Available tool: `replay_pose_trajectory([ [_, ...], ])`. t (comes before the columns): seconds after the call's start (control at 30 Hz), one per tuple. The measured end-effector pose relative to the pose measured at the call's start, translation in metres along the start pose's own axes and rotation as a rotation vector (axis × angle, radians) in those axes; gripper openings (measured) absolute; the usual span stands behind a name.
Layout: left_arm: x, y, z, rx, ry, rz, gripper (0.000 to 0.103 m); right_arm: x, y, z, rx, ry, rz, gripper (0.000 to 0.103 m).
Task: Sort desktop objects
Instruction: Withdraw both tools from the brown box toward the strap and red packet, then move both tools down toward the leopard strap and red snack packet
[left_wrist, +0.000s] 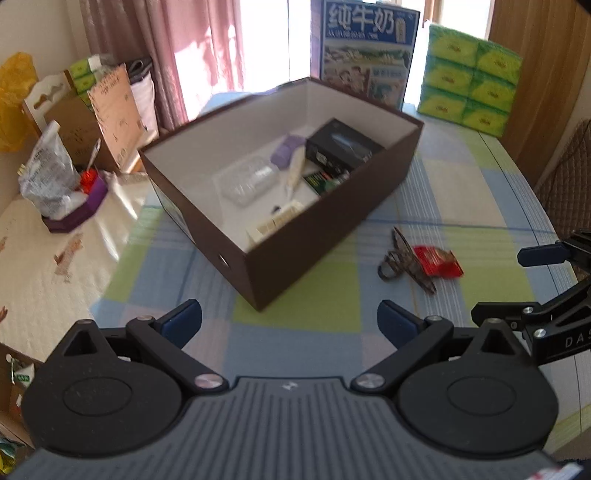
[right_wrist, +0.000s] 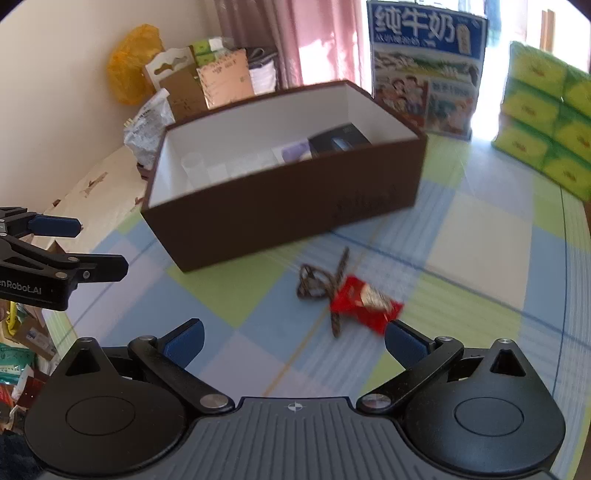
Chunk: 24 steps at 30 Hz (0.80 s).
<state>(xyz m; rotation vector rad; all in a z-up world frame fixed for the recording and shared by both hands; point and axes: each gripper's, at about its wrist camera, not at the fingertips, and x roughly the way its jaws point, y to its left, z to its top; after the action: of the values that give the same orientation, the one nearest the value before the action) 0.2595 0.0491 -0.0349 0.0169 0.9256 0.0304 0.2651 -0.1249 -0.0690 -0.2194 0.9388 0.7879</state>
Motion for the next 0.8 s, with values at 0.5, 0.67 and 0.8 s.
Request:
replay_pose_trajectory([
  [0.5,0.021,-0.033,-0.01,0.025,0.061,-0.05,0.099,-0.004,-0.031,-0.035,0.025,0.012,-0.087,0.101],
  [0.67,0.03,-0.044,-0.007,0.035,0.055,-0.065,0.099,-0.003,-0.042,-0.044,0.007,-0.007,-0.114,0.1],
  [0.8,0.039,-0.052,-0.004,0.045,0.058,-0.078,0.099,0.002,-0.051,-0.048,-0.02,-0.016,-0.11,0.087],
])
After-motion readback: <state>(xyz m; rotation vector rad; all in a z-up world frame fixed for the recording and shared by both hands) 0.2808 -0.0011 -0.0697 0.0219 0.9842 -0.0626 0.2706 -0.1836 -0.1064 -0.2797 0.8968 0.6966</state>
